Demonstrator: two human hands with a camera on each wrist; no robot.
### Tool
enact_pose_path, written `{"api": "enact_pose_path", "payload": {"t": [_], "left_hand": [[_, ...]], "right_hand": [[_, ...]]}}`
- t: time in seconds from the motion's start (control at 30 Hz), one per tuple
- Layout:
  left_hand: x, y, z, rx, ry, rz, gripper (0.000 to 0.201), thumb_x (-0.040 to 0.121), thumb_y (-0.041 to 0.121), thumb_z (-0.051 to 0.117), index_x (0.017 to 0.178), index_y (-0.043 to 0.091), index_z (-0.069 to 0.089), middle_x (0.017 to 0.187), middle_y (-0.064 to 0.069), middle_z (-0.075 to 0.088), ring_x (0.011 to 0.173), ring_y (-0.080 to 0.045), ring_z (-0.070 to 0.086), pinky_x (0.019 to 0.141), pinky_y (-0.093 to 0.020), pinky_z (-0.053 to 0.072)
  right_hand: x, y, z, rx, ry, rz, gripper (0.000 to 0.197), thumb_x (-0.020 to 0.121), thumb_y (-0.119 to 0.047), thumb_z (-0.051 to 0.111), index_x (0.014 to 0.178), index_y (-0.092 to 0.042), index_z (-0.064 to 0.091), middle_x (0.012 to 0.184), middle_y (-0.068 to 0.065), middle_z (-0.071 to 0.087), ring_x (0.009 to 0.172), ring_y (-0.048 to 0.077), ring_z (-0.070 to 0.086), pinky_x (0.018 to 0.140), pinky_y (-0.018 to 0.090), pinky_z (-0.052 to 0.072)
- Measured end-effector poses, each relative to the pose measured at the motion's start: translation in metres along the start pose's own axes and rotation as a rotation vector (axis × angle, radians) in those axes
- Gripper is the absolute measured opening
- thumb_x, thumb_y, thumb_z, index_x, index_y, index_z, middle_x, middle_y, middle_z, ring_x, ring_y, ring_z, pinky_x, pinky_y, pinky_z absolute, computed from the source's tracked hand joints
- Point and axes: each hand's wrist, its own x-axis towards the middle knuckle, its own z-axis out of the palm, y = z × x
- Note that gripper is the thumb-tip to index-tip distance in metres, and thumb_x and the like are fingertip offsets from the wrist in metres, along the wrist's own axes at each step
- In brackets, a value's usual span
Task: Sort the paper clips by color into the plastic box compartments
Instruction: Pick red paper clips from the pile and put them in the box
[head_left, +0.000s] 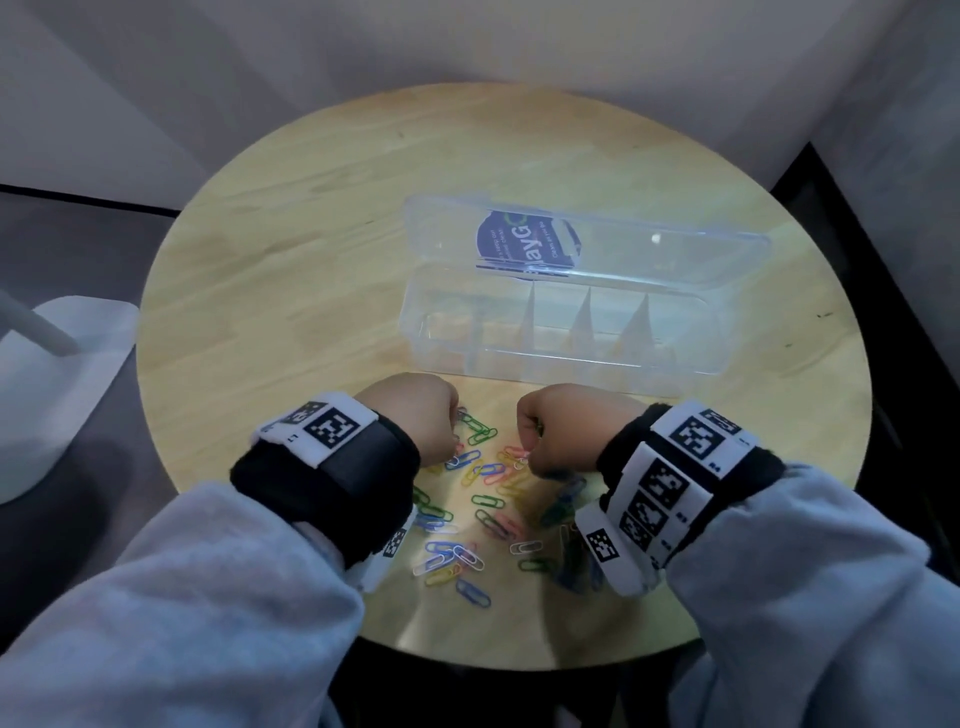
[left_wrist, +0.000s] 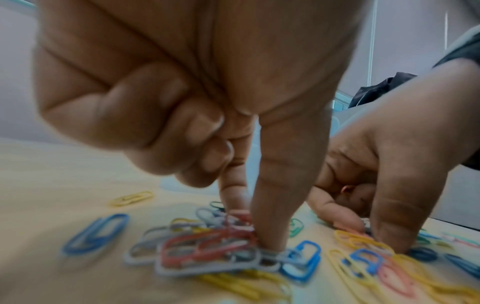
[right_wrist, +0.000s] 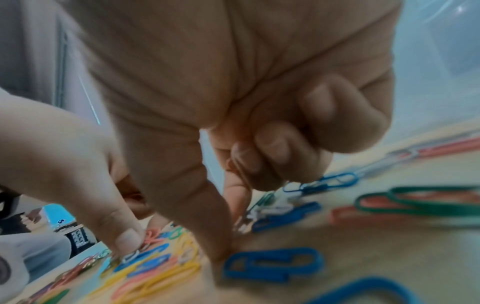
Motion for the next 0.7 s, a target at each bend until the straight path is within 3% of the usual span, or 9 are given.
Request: {"api": "enact_pose_path", "payload": {"t": [0.07,0.13,0.2,0.27,0.37,0.47,0.57,0.7], "left_hand": [[0.0,-0.001,0.001,-0.002,-0.013,-0.002,0.014,0.085,0.019,0.058,0.097,0.015,0.063,0.093,-0.004,0.064,0.087,-0.022,0.055,0.065,-0.024,0.035],[-0.002,-0.002,0.001,-0.068,-0.016,0.003,0.003,0.082,0.017,0.059,0.082,0.02,0.06,0.074,0.003,0.059,0.078,-0.019,0.056,0.06,-0.023,0.036],[-0.002,-0.005,-0.002,-0.181,-0.018,0.027,0.01,0.08,0.018,0.061,0.072,0.021,0.056,0.062,0.008,0.054,0.065,-0.014,0.056,0.054,-0.021,0.036],[-0.002,-0.009,-0.008,-0.312,-0.04,0.048,0.015,0.079,0.022,0.065,0.067,0.021,0.056,0.06,0.009,0.054,0.056,-0.009,0.051,0.051,-0.019,0.036],[-0.002,-0.018,-0.016,-0.553,-0.124,0.047,0.017,0.08,0.023,0.067,0.067,0.022,0.056,0.063,0.002,0.053,0.056,-0.015,0.045,0.055,-0.022,0.035],[-0.005,-0.024,-0.018,-0.819,-0.182,0.025,0.021,0.085,0.007,0.059,0.067,0.015,0.051,0.061,-0.002,0.048,0.05,-0.013,0.043,0.047,-0.019,0.035],[-0.006,-0.028,-0.022,-1.108,-0.166,0.026,0.035,0.085,-0.009,0.046,0.057,0.011,0.041,0.058,-0.006,0.052,0.041,-0.009,0.049,0.036,-0.013,0.039],[-0.008,-0.034,-0.027,-1.308,-0.156,0.04,0.04,0.085,-0.011,0.043,0.054,0.012,0.037,0.051,-0.003,0.058,0.039,-0.007,0.053,0.037,-0.011,0.042]], "right_hand": [[-0.001,0.003,0.0,0.02,-0.006,0.001,0.015,0.072,-0.002,0.056,0.075,-0.017,0.053,0.079,0.0,0.055,0.07,0.018,0.049,0.047,0.021,0.032],[0.0,0.006,0.0,0.068,0.033,0.01,0.017,0.07,-0.004,0.058,0.077,-0.018,0.053,0.074,-0.002,0.054,0.066,0.017,0.049,0.047,0.02,0.033],[0.0,0.006,0.0,0.128,0.072,0.002,0.018,0.071,-0.009,0.061,0.076,-0.023,0.052,0.067,-0.004,0.056,0.06,0.016,0.051,0.048,0.021,0.037],[0.002,0.004,0.002,0.134,0.055,-0.026,0.016,0.076,-0.015,0.064,0.077,-0.027,0.053,0.065,-0.005,0.058,0.059,0.015,0.054,0.051,0.022,0.04],[0.005,0.004,0.003,0.086,0.019,-0.068,0.009,0.081,-0.015,0.063,0.081,-0.022,0.058,0.062,-0.009,0.051,0.056,0.008,0.048,0.048,0.02,0.035],[0.006,0.006,0.003,0.047,0.006,-0.094,0.01,0.08,-0.011,0.062,0.079,-0.02,0.058,0.06,-0.009,0.049,0.056,0.006,0.044,0.049,0.021,0.034],[0.005,0.008,0.002,0.068,0.038,-0.103,0.007,0.082,-0.015,0.061,0.078,-0.02,0.058,0.059,-0.009,0.049,0.058,0.009,0.045,0.05,0.022,0.035],[0.002,0.016,-0.01,0.238,0.029,-0.111,0.009,0.083,-0.025,0.062,0.077,-0.02,0.059,0.064,-0.006,0.055,0.061,0.01,0.048,0.061,0.025,0.04]]}}
